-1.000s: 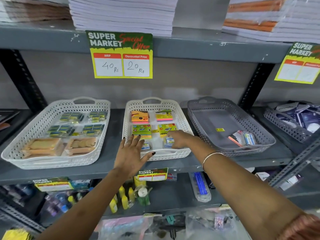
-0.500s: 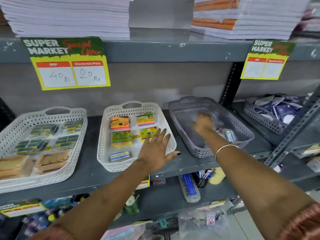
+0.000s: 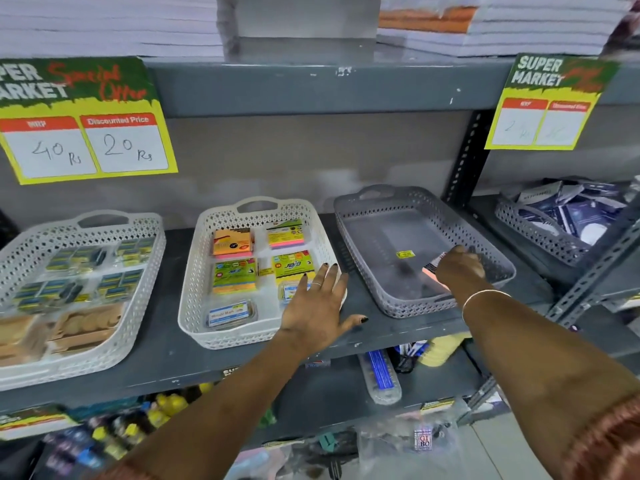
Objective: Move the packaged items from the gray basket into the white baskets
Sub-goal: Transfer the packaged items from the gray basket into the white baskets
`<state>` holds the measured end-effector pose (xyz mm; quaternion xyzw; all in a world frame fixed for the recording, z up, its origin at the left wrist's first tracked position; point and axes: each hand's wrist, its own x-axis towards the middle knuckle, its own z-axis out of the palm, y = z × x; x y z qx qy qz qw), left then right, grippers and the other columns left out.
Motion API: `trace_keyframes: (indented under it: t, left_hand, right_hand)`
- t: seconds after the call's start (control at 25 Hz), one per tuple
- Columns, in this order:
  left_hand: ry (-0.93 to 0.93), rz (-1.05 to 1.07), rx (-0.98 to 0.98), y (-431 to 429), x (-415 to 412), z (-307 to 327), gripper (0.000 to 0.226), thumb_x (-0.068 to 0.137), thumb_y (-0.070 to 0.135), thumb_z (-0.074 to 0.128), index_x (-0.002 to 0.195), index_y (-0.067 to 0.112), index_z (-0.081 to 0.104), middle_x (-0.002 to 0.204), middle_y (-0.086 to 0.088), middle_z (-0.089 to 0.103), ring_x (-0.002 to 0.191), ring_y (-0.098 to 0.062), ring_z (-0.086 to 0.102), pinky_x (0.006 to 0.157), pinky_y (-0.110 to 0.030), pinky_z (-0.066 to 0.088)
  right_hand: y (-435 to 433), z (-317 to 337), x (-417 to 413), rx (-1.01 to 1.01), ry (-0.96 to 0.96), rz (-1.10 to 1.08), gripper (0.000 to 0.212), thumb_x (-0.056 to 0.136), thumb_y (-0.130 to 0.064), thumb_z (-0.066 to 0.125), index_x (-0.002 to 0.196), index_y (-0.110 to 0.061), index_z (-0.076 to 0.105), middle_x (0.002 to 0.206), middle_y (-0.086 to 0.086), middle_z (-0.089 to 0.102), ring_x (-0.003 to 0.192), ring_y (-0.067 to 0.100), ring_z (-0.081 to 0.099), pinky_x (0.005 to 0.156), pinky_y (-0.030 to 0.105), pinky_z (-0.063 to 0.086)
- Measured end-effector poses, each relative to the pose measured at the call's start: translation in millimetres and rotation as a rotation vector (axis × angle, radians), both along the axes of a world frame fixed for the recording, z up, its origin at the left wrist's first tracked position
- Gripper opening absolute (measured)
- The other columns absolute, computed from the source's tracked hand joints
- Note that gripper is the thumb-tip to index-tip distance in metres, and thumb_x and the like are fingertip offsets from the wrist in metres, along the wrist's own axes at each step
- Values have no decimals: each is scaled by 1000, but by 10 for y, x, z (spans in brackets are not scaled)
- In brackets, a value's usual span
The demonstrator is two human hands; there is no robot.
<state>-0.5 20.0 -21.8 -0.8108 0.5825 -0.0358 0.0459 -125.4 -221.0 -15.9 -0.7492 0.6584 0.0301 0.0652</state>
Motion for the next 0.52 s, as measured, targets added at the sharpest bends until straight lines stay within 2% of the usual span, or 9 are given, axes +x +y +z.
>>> trace_keyframes:
  t: [0.12, 0.28, 0.44, 0.52]
  left_hand:
    - [1, 2, -3, -3, 0, -15, 81, 88, 67, 16, 147, 13, 1, 159, -10, 2, 146, -24, -1, 117, -46, 11]
    - [12, -3, -12, -1, 2, 11, 80, 88, 66, 17, 147, 13, 3, 159, -10, 2, 145, -25, -1, 117, -47, 11]
    - [98, 35, -42, 93, 38, 110, 75, 90, 64, 24, 146, 15, 13, 159, -7, 8, 145, -24, 5, 117, -47, 10]
    - [101, 94, -98, 279, 178, 155, 70, 90, 62, 26, 143, 16, 24, 158, -6, 14, 145, -23, 10, 117, -47, 12]
  right_hand:
    - [46, 56, 85, -19, -71, -12, 54, 94, -13, 50, 141, 1, 28, 144, 25, 37, 133, 40, 43, 104, 48, 42]
    - [193, 315, 376, -53, -149, 62, 55, 95, -13, 48, 144, -3, 25, 149, 22, 34, 133, 36, 45, 102, 44, 44]
    - [518, 647, 820, -68, -216, 256, 61, 98, -21, 43, 150, -4, 17, 156, 15, 29, 139, 32, 40, 107, 42, 40]
    - [735, 748, 1059, -55, -237, 383, 64, 94, -21, 51, 149, -6, 21, 154, 13, 32, 137, 32, 42, 107, 41, 40]
